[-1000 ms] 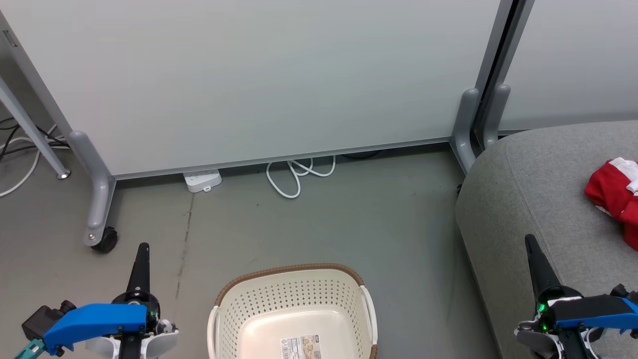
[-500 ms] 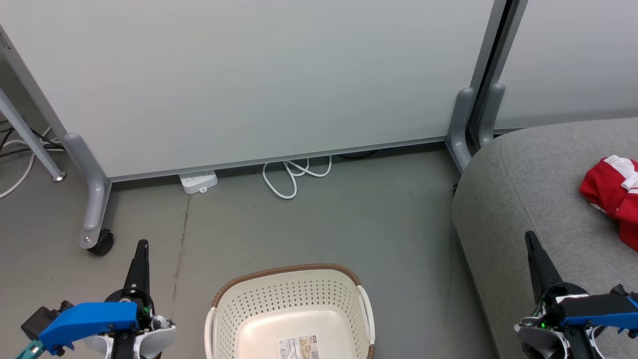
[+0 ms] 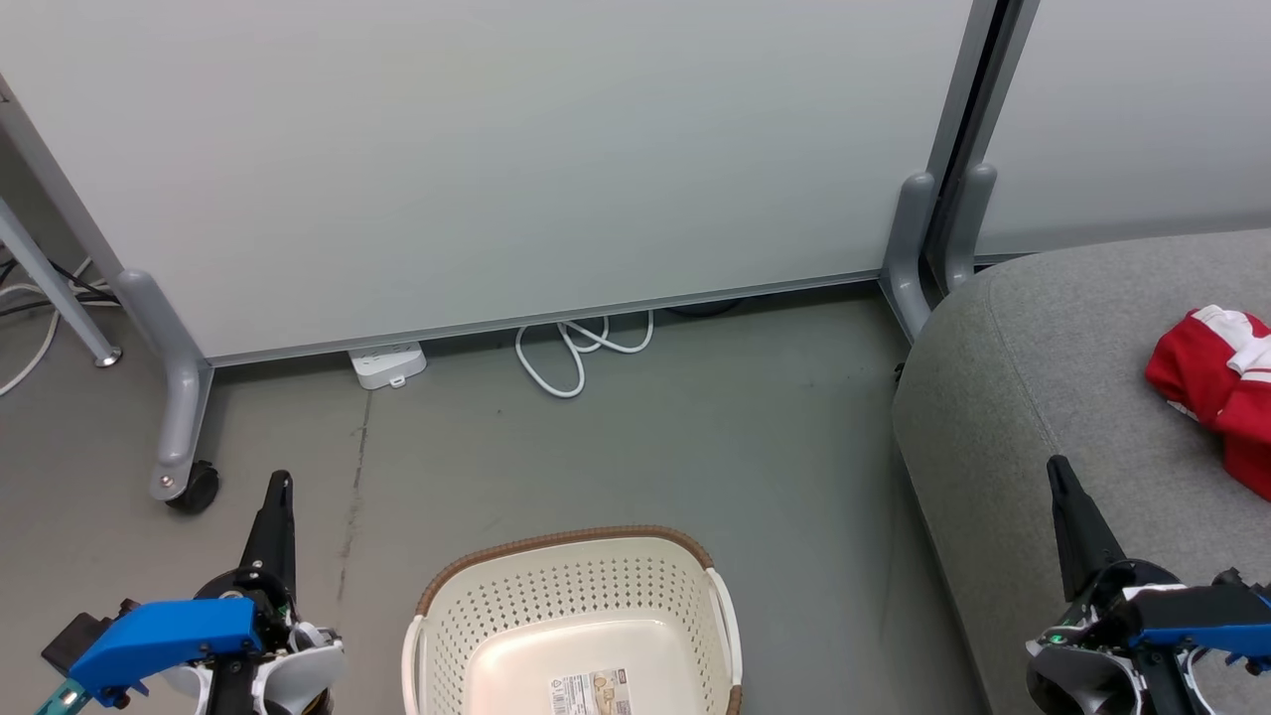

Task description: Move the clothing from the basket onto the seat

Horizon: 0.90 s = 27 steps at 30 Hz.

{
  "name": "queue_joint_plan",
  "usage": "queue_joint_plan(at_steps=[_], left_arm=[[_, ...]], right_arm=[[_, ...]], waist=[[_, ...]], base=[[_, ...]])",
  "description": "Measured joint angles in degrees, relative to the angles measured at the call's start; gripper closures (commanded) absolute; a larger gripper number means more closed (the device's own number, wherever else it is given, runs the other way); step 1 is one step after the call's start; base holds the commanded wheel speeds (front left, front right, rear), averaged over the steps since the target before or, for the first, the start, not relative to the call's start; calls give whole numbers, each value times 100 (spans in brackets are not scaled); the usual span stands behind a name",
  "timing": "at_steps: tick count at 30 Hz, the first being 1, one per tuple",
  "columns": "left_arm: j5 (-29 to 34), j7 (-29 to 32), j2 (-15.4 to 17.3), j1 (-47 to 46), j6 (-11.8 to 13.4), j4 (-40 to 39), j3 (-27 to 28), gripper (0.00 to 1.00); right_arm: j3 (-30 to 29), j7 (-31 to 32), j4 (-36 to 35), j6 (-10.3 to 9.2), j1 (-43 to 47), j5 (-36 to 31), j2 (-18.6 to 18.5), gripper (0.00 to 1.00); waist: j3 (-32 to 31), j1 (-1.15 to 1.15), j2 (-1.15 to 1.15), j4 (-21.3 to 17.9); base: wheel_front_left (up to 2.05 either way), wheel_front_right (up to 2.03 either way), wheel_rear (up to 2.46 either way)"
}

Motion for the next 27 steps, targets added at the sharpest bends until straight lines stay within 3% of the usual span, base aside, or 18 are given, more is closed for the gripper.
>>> queue_joint_plan(at_steps=[8,27], left_arm=[[-278,67,1,-20,-1,-19,22,100],[-278,67,1,-22,-1,-20,23,100]], right_arm=[[-15,68,-15,0,-3,290,1,100],[-18,68,-16,0,-4,292,1,100]], waist=[[-1,0,0,-33],[-1,0,0,-33]], base=[[0,0,0],[0,0,0]])
